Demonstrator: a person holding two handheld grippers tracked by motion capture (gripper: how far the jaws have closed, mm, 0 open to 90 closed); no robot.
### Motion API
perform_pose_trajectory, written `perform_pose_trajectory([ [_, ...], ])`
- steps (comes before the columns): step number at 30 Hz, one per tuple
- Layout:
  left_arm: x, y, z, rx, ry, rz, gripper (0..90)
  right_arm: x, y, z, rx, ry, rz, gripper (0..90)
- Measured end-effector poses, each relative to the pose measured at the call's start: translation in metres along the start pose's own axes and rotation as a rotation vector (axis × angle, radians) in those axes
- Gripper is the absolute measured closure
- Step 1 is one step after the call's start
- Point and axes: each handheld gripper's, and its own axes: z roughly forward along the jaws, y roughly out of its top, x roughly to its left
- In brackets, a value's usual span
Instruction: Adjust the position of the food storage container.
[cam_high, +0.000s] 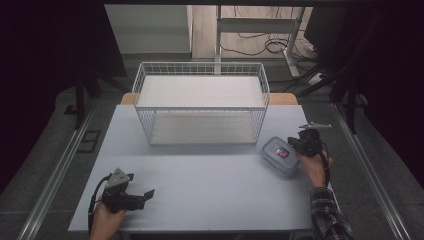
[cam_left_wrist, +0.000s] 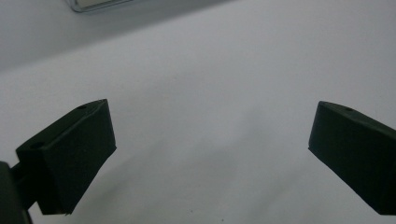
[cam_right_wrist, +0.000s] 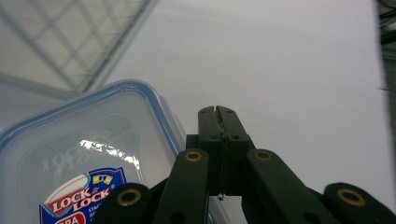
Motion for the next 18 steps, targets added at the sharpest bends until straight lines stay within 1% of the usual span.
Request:
perform_pose_trajectory([
  [3, 0.000, 0.000, 0.000, 0.000, -0.002, -0.001, 0.3, 0.016, 0.000, 0.001, 0.013, 0.044, -0.013, 89.3],
  [4, 0.000, 0.000, 0.000, 0.000, -0.003, 0.001, 0.3, 0.027, -0.001, 0.002, 0.021, 0.087, -0.021, 89.3],
  [5, -0.001, 0.000, -0.001, -0.001, -0.005, 0.000, 0.3, 0.032, -0.002, 0.002, 0.027, 0.112, -0.034, 89.3],
  [6, -0.001, 0.000, -0.001, -0.001, -0.005, 0.000, 0.3, 0.032, -0.002, 0.002, 0.027, 0.112, -0.034, 89.3],
  [7, -0.001, 0.000, -0.001, -0.001, -0.004, 0.000, 0.3, 0.042, -0.002, -0.003, 0.028, 0.095, -0.070, 89.2],
  [8, -0.001, 0.000, -0.001, -0.001, -0.003, 0.000, 0.3, 0.044, -0.001, -0.011, 0.004, 0.063, -0.080, 89.2],
  [9, -0.001, 0.000, -0.002, -0.001, 0.000, 0.000, 0.3, 0.044, -0.001, -0.011, 0.004, 0.063, -0.080, 89.2],
  [10, -0.001, 0.000, -0.003, -0.002, 0.004, 0.001, 0.3, 0.044, 0.000, -0.021, -0.027, 0.043, -0.076, 89.2],
  [11, -0.001, -0.001, -0.003, -0.006, 0.004, -0.002, 0.3, 0.042, -0.002, -0.032, -0.054, 0.026, -0.063, 89.2],
  [12, -0.001, -0.001, -0.004, -0.007, 0.004, -0.005, 0.4, 0.041, -0.005, -0.043, -0.071, 0.011, -0.045, 89.2],
  [13, -0.001, -0.001, -0.004, -0.005, -0.002, -0.011, 0.6, 0.039, -0.010, -0.052, -0.077, 0.010, -0.022, 89.2],
  [14, -0.001, -0.001, -0.004, 0.000, -0.009, -0.017, 0.8, 0.038, -0.023, -0.064, -0.074, -0.003, -0.002, 89.2],
  [15, -0.001, -0.001, -0.004, 0.000, -0.009, -0.017, 0.8, 0.038, -0.023, -0.064, -0.074, -0.003, -0.002, 89.2],
  [16, -0.002, 0.000, -0.003, 0.000, -0.014, -0.014, 0.8, 0.038, -0.029, -0.066, -0.065, -0.008, -0.002, 89.2],
  [17, -0.005, 0.001, -0.002, 0.003, -0.018, -0.002, 0.8, 0.039, -0.044, -0.068, -0.028, -0.018, 0.000, 88.8],
  [18, -0.005, 0.001, -0.002, 0.003, -0.018, -0.002, 0.8, 0.039, -0.044, -0.068, -0.028, -0.018, 0.000, 88.8],
])
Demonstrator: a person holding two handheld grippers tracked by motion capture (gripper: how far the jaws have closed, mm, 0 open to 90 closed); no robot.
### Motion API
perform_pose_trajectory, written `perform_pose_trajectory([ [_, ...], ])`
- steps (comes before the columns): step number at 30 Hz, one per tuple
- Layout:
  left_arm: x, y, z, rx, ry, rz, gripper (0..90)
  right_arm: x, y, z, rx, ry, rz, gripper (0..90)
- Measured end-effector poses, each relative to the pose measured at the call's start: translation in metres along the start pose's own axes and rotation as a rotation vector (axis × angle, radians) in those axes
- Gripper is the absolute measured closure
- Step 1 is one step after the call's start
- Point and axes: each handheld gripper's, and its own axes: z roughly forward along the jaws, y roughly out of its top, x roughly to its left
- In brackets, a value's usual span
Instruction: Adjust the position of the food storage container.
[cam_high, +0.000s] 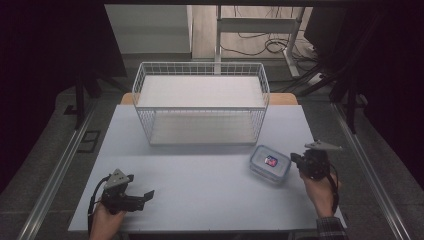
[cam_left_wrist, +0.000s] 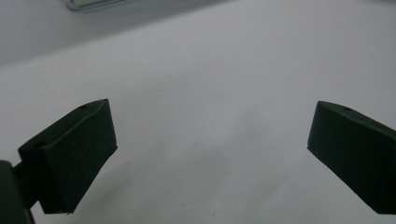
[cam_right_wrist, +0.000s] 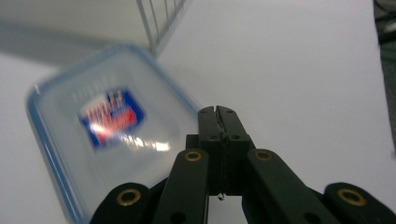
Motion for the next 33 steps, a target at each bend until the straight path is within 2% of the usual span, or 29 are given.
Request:
perform_pose_trajectory([
  [1, -0.002, 0.000, 0.001, 0.004, -0.001, 0.008, 0.8, 0.000, -0.008, 0.002, 0.030, -0.024, 0.007, 88.9],
  [4, -0.003, 0.001, 0.002, 0.008, -0.004, 0.009, 0.8, -0.001, -0.012, 0.007, 0.054, -0.042, 0.018, 89.0],
  [7, -0.003, 0.001, 0.003, 0.004, -0.005, 0.004, 0.8, -0.003, -0.010, 0.013, 0.053, -0.002, 0.062, 89.1],
  [10, -0.002, 0.001, 0.003, 0.006, -0.007, 0.000, 0.9, 0.000, -0.008, 0.017, 0.058, 0.014, 0.059, 89.0],
  [11, -0.002, 0.001, 0.003, 0.005, -0.007, -0.001, 0.8, 0.004, -0.005, 0.022, 0.057, 0.039, 0.065, 89.0],
  [13, -0.002, 0.001, 0.004, 0.006, -0.006, -0.001, 0.9, 0.009, -0.002, 0.027, 0.059, 0.056, 0.064, 89.0],
  [15, -0.002, 0.001, 0.004, 0.006, -0.006, -0.001, 0.8, 0.011, -0.001, 0.028, 0.058, 0.062, 0.061, 89.0],
  [16, -0.002, 0.000, 0.003, 0.006, -0.006, -0.003, 0.9, 0.018, 0.003, 0.034, 0.057, 0.091, 0.061, 88.9],
  [18, -0.001, 0.000, 0.003, 0.002, -0.012, -0.004, 0.8, 0.021, 0.004, 0.036, 0.056, 0.098, 0.058, 88.9],
  [19, -0.001, 0.001, 0.002, -0.008, -0.021, -0.007, 0.8, 0.031, 0.007, 0.040, 0.049, 0.120, 0.043, 88.9],
  [21, -0.002, 0.001, 0.002, -0.014, -0.023, -0.005, 0.9, 0.040, 0.009, 0.044, 0.046, 0.149, 0.038, 88.9],
  [23, -0.003, 0.001, 0.002, -0.013, -0.024, -0.003, 0.8, 0.043, 0.010, 0.045, 0.046, 0.159, 0.035, 88.9],
  [24, -0.003, 0.001, 0.003, -0.005, -0.024, 0.001, 0.8, 0.052, 0.012, 0.049, 0.049, 0.179, 0.025, 89.0],
  [25, -0.003, 0.001, 0.003, -0.005, -0.024, 0.001, 0.8, 0.052, 0.012, 0.049, 0.049, 0.179, 0.025, 89.0],
  [29, -0.003, 0.001, 0.003, -0.009, -0.032, -0.002, 0.8, 0.069, 0.017, 0.061, 0.060, 0.219, 0.015, 89.0],
  [30, -0.003, 0.001, 0.003, -0.009, -0.032, -0.002, 0.8, 0.069, 0.017, 0.061, 0.060, 0.219, 0.015, 89.0],
  [31, -0.003, 0.001, 0.003, -0.009, -0.032, -0.003, 0.8, 0.077, 0.020, 0.066, 0.057, 0.228, 0.013, 89.0],
  [32, -0.003, 0.001, 0.003, -0.009, -0.032, -0.004, 0.8, 0.077, 0.020, 0.066, 0.057, 0.228, 0.013, 89.0],
  [33, -0.003, 0.001, 0.003, -0.009, -0.032, -0.004, 0.8, 0.085, 0.023, 0.071, 0.059, 0.245, 0.004, 89.0],
])
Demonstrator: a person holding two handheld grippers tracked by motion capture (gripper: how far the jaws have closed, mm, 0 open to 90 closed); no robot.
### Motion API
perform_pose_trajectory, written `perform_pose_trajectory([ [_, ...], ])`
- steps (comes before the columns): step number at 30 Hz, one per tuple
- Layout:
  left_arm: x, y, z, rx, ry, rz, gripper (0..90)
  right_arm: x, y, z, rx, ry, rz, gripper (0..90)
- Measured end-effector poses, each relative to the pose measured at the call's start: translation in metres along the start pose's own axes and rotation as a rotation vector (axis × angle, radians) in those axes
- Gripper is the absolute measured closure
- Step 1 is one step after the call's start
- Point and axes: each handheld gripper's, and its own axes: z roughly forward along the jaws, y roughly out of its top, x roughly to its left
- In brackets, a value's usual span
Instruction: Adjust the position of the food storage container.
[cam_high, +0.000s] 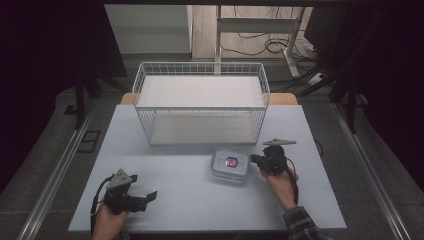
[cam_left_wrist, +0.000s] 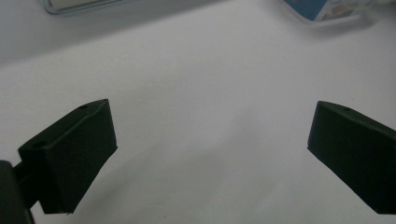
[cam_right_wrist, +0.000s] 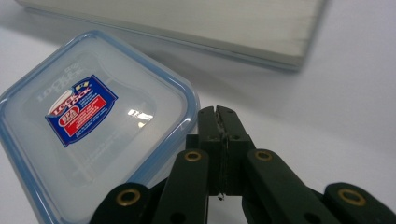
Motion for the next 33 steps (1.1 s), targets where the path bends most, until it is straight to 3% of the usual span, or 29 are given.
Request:
perform_pose_trajectory([
  [12, 0.000, 0.000, -0.001, 0.000, -0.004, -0.001, 0.8, 0.044, 0.014, 0.034, 0.016, 0.088, -0.056, 89.0],
  [19, 0.000, 0.000, 0.000, 0.002, -0.006, -0.002, 0.8, 0.054, 0.013, 0.038, 0.030, 0.095, -0.083, 88.8],
  [21, 0.000, 0.000, -0.001, 0.002, -0.005, -0.001, 0.9, 0.053, 0.014, 0.035, 0.020, 0.090, -0.088, 88.7],
  [23, 0.000, 0.000, -0.001, 0.002, -0.010, -0.004, 1.0, 0.052, 0.013, 0.027, 0.000, 0.048, -0.140, 88.0],
  [27, -0.001, 0.000, -0.002, 0.007, -0.017, -0.007, 2.1, 0.050, 0.010, 0.010, -0.027, 0.044, -0.169, 85.6],
  [29, -0.002, 0.001, -0.002, 0.016, -0.018, -0.003, 2.8, 0.050, 0.004, -0.007, -0.041, 0.030, -0.209, 80.4],
  [33, -0.004, 0.002, -0.002, 0.021, -0.019, 0.003, 2.9, 0.050, -0.002, -0.021, -0.056, 0.035, -0.219, 69.6],
])
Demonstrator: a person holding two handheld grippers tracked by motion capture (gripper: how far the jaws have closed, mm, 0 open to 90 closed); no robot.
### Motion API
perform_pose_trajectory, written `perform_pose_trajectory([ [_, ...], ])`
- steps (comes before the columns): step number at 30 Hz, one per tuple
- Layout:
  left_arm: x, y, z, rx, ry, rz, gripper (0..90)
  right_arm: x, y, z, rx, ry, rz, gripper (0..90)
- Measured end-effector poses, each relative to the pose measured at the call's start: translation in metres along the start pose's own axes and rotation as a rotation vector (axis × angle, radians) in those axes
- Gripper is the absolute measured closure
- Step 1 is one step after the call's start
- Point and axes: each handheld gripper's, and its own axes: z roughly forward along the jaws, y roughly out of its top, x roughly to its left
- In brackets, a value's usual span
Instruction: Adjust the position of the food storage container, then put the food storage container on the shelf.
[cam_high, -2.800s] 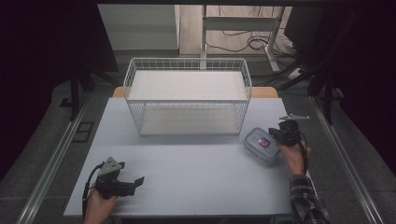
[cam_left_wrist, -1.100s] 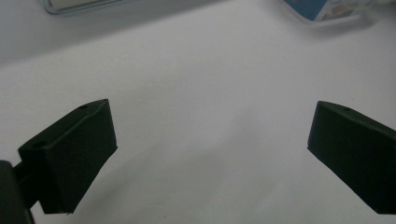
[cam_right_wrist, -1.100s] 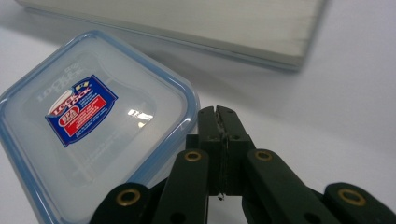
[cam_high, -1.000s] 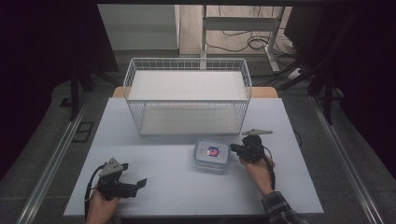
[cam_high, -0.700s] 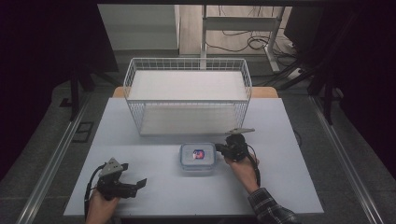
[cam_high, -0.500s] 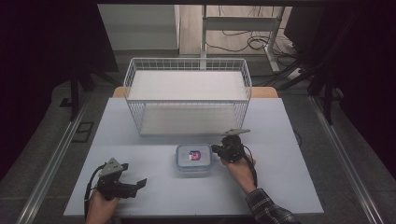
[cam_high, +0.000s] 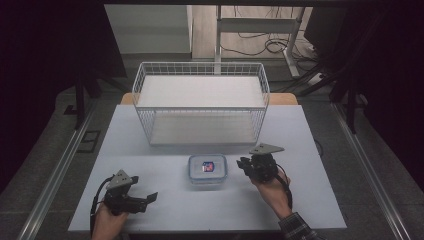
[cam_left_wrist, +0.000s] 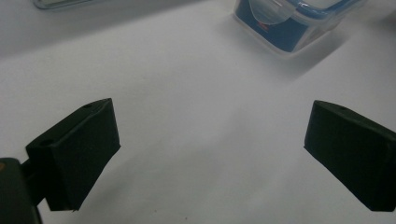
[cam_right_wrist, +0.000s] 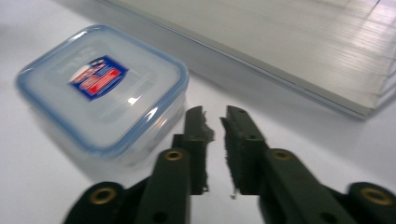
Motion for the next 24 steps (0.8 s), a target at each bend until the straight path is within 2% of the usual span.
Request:
perform_pose_trajectory([
  [1, 0.000, 0.000, 0.000, 0.001, -0.001, 0.002, 2.9, 0.003, -0.006, -0.007, 0.011, 0.017, -0.009, 56.2],
  [3, -0.001, 0.000, 0.000, 0.003, 0.000, 0.005, 2.8, 0.005, -0.014, -0.010, 0.021, 0.025, -0.015, 43.9],
  [4, -0.001, 0.000, 0.000, 0.003, 0.000, 0.005, 2.7, 0.005, -0.014, -0.010, 0.021, 0.025, -0.015, 43.9],
  [5, 0.000, 0.000, 0.001, 0.007, 0.000, 0.004, 2.7, 0.005, -0.021, -0.010, 0.044, 0.038, -0.025, 32.7],
  [6, 0.000, 0.000, 0.001, 0.009, 0.001, 0.004, 2.7, 0.005, -0.021, -0.010, 0.044, 0.038, -0.025, 32.7],
  [7, 0.000, 0.000, 0.001, 0.010, 0.000, 0.002, 2.4, 0.005, -0.025, -0.009, 0.053, 0.039, -0.037, 22.9],
  [9, -0.001, 0.000, 0.001, 0.008, 0.000, -0.002, 1.9, 0.004, -0.025, -0.008, 0.058, 0.041, -0.045, 17.9],
  [13, -0.001, 0.002, 0.002, 0.006, -0.002, -0.014, 0.7, 0.004, -0.023, -0.008, 0.053, 0.052, -0.031, 17.4],
  [14, -0.001, 0.003, 0.002, 0.003, -0.006, -0.021, 0.7, 0.005, -0.022, -0.007, 0.066, 0.052, -0.024, 18.8],
  [16, -0.002, 0.007, 0.001, -0.012, -0.050, -0.047, 1.5, 0.007, -0.021, -0.007, 0.096, 0.039, -0.034, 24.4],
  [17, -0.002, 0.007, 0.001, -0.012, -0.050, -0.047, 2.1, 0.007, -0.021, -0.007, 0.096, 0.039, -0.034, 24.4],
  [19, -0.006, 0.013, 0.004, -0.014, -0.075, -0.040, 3.0, 0.008, -0.020, -0.007, 0.109, 0.051, -0.026, 27.8],
  [20, -0.010, 0.020, 0.008, -0.012, -0.091, -0.021, 4.5, 0.009, -0.018, -0.007, 0.107, 0.067, -0.024, 29.4],
  [21, -0.010, 0.020, 0.008, -0.012, -0.091, -0.021, 5.4, 0.009, -0.018, -0.007, 0.107, 0.067, -0.024, 29.4],
  [23, -0.017, 0.033, 0.017, -0.021, -0.115, 0.003, 7.1, 0.010, -0.012, -0.007, 0.087, 0.083, -0.027, 30.0],
  [24, -0.017, 0.033, 0.017, -0.021, -0.115, 0.003, 7.3, 0.010, -0.012, -0.007, 0.087, 0.083, -0.027, 30.0],
])
